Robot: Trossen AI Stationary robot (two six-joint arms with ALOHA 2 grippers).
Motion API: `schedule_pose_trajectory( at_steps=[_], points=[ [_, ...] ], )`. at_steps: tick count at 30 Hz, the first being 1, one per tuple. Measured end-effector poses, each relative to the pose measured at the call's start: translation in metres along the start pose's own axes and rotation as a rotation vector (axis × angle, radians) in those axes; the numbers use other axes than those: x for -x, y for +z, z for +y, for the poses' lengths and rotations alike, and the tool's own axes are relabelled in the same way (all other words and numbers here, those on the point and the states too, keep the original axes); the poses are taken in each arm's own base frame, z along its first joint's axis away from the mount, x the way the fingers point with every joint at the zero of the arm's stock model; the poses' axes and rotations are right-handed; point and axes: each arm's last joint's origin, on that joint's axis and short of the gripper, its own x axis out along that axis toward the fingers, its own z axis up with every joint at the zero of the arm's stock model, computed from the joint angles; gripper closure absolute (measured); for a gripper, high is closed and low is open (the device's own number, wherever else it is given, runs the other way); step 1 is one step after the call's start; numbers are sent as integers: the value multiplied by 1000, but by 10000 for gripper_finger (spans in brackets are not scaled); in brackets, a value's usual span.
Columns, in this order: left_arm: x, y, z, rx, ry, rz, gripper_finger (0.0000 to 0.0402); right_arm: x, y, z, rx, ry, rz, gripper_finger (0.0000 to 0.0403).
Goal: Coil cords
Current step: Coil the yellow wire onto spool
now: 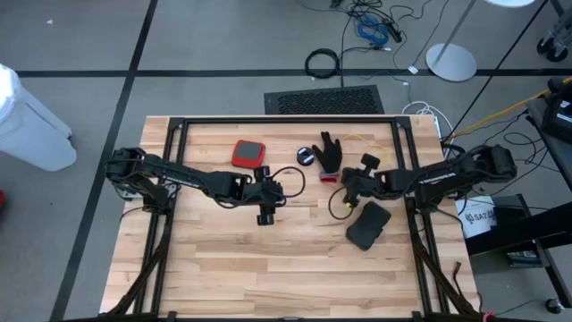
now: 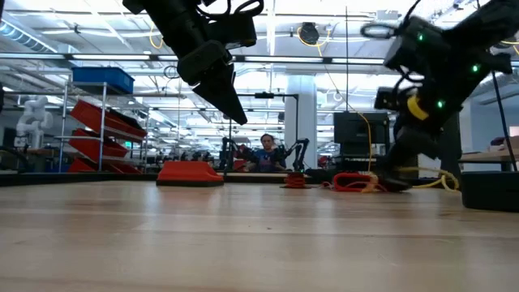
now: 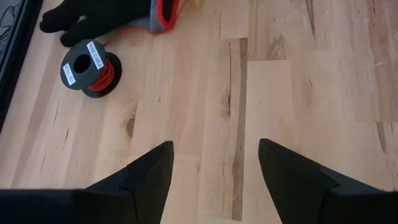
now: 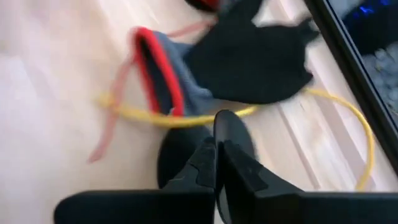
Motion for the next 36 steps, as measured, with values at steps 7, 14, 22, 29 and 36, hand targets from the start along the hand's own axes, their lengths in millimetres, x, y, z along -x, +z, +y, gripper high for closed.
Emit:
schedule_pose_trajectory(
  at_steps=[7, 14, 22, 29, 36],
  points=[
    [0, 0, 0, 0, 0, 1, 158, 29, 32, 21, 21, 150, -113, 401],
    [0, 2, 1, -22, 4, -25, 158, 56, 49, 40, 92, 282, -201, 401],
    [-5, 15, -3, -54, -54, -292, 158, 78, 48, 59, 193, 424, -263, 402],
    [-8, 21, -8, -45, -187, -509, 158, 94, 47, 75, 304, 545, -365, 402],
    [-22, 18, -14, -34, -227, -588, 158, 100, 51, 78, 332, 568, -444, 402]
  ],
)
